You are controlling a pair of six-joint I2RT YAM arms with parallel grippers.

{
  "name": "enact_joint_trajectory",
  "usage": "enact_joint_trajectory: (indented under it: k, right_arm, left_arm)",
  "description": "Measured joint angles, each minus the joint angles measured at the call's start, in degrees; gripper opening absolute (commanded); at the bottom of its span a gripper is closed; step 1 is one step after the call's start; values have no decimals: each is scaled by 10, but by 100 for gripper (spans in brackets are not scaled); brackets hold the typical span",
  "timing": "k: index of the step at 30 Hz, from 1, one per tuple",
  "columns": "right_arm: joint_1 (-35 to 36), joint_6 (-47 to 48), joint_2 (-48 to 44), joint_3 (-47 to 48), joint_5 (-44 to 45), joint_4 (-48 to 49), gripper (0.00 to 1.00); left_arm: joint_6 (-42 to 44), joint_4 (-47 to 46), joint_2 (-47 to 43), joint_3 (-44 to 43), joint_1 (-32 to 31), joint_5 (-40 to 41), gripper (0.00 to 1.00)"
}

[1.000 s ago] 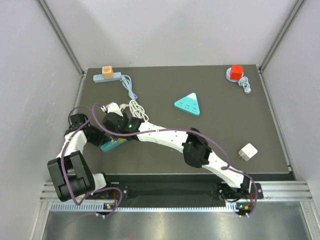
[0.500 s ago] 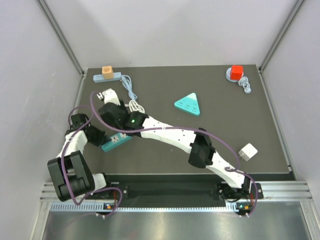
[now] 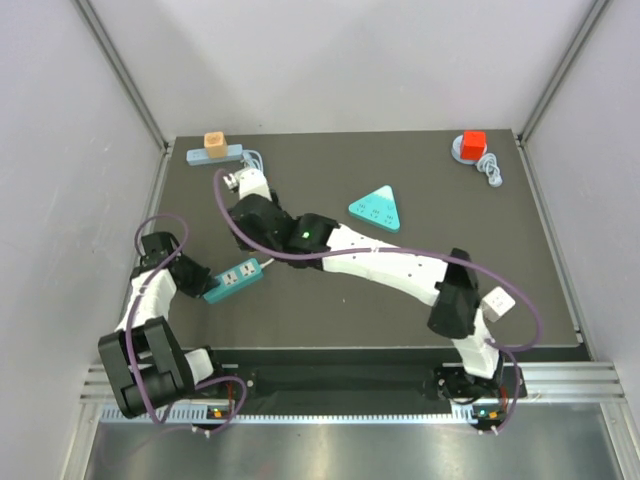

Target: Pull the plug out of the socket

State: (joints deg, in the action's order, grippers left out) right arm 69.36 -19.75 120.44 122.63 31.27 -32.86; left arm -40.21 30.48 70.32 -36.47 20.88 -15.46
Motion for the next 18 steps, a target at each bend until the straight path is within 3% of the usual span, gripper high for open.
enact_joint_trajectory:
  k: [4, 13, 18]
  right_arm:
    - [-30, -20, -91, -139, -82, 1, 0]
    - [-207, -29, -288, -434, -321, -45, 0]
    - [-223, -23, -344, -555, -434, -80, 0]
  left_arm:
    - [13, 5, -36, 18, 0, 9, 0]
    - [31, -5, -101, 39, -3, -34, 0]
    - [37, -11, -113, 40, -5, -49, 0]
